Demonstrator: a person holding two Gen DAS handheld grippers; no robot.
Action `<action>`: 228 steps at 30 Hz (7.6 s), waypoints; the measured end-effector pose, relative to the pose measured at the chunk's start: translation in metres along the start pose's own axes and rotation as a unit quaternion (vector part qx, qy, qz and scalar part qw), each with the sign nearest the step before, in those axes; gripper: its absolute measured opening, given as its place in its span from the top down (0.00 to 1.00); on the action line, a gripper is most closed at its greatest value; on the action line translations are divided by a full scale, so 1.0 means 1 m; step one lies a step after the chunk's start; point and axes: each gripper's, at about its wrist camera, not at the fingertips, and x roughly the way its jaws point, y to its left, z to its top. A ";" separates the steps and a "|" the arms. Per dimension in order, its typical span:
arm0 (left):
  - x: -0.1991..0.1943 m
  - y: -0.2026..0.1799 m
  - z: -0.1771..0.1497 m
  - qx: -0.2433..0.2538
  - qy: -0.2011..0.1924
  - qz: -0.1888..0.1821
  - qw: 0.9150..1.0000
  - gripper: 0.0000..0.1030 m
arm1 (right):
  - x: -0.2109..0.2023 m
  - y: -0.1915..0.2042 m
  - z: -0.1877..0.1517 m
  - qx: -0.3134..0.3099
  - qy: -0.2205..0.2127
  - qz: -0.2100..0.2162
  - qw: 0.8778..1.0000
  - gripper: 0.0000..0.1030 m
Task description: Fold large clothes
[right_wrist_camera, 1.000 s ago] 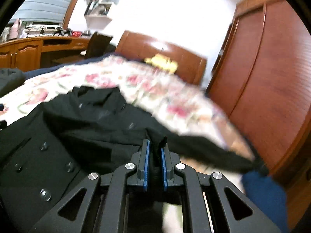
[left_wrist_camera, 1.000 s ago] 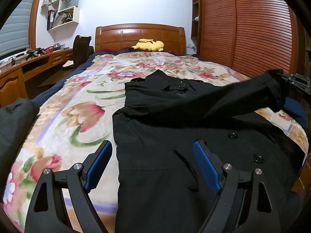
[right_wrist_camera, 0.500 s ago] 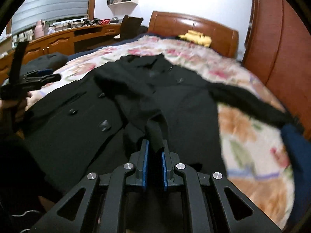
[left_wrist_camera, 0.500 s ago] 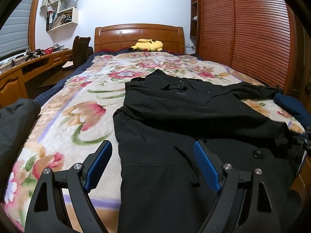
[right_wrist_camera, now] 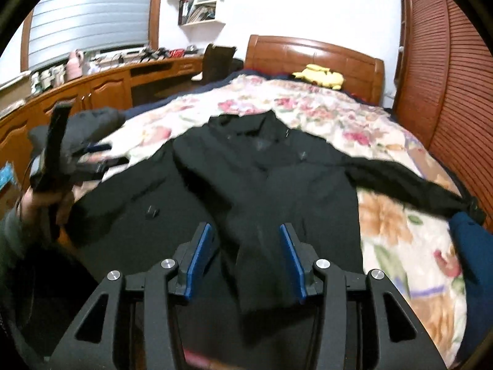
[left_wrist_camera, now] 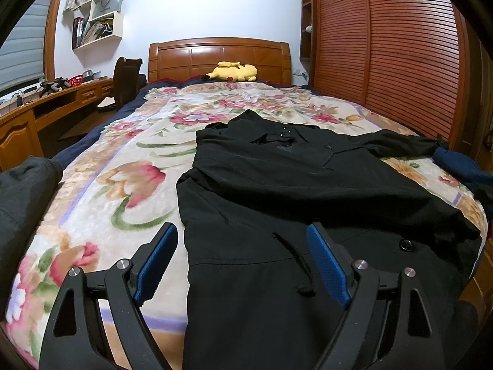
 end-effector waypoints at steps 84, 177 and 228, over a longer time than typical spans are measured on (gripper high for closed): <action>0.076 -0.081 0.031 0.046 0.052 -0.064 0.995 0.16 | 0.291 -0.378 0.006 0.167 0.168 -0.285 0.929 0.42; 0.037 -0.057 0.026 0.046 0.004 -0.037 0.998 0.16 | 0.204 -0.161 0.055 0.079 0.059 -0.134 0.986 0.89; -0.001 -0.028 0.005 0.019 -0.014 -0.023 0.999 0.16 | 0.043 0.036 0.024 0.012 -0.039 0.024 0.999 0.50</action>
